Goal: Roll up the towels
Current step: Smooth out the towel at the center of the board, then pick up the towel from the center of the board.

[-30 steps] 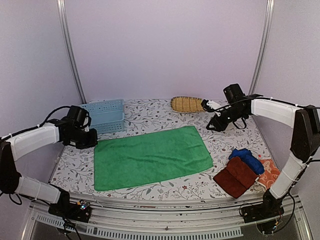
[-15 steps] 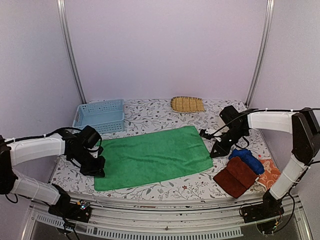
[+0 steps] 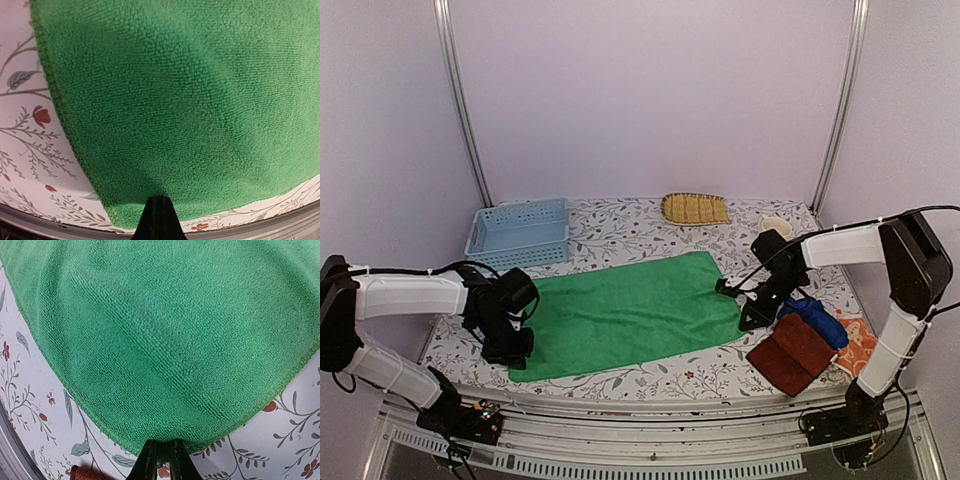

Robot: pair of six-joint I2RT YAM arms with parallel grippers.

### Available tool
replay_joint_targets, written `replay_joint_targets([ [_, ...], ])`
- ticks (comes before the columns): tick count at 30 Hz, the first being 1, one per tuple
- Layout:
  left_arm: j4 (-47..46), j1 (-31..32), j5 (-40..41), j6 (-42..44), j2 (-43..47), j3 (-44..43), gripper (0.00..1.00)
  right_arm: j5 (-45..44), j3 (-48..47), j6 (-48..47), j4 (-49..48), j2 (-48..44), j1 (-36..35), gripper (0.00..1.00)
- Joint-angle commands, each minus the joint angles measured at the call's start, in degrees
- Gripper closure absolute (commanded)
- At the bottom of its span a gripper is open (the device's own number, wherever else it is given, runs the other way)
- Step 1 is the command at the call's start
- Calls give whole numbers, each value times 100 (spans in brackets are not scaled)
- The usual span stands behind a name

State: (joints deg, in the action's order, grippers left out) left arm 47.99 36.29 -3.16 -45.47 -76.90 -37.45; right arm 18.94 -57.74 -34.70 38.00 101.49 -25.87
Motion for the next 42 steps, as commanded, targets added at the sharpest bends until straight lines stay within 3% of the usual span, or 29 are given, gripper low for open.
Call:
replay_joint_targets([
  [1,172,137,65,-238,38,191,100,-692,442,-47,-67,-52,-33,86],
  [10,260,298,-187,-410,457,353,100,-896,727,11,331,-713,-35,87],
  [14,337,308,-278,-277,685,4,100,-736,437,48,715,-974,-33,87],
  [17,483,289,-208,-104,879,-531,99,-538,-101,72,1066,-1179,-35,78],
  [20,516,74,-8,114,935,-1013,91,-435,-716,107,1184,-1180,10,70],
  [23,224,-444,323,445,900,-1272,77,-282,-1453,329,1062,-836,183,68],
  [29,-1341,-1675,180,889,1057,-1028,52,223,-2999,832,991,529,547,68],
  [35,-2604,-2649,-265,1088,751,-612,52,354,-4233,1173,954,1845,608,63],
  [42,-3283,-3041,-511,1201,158,-468,56,246,-5161,1719,974,2922,727,56],
])
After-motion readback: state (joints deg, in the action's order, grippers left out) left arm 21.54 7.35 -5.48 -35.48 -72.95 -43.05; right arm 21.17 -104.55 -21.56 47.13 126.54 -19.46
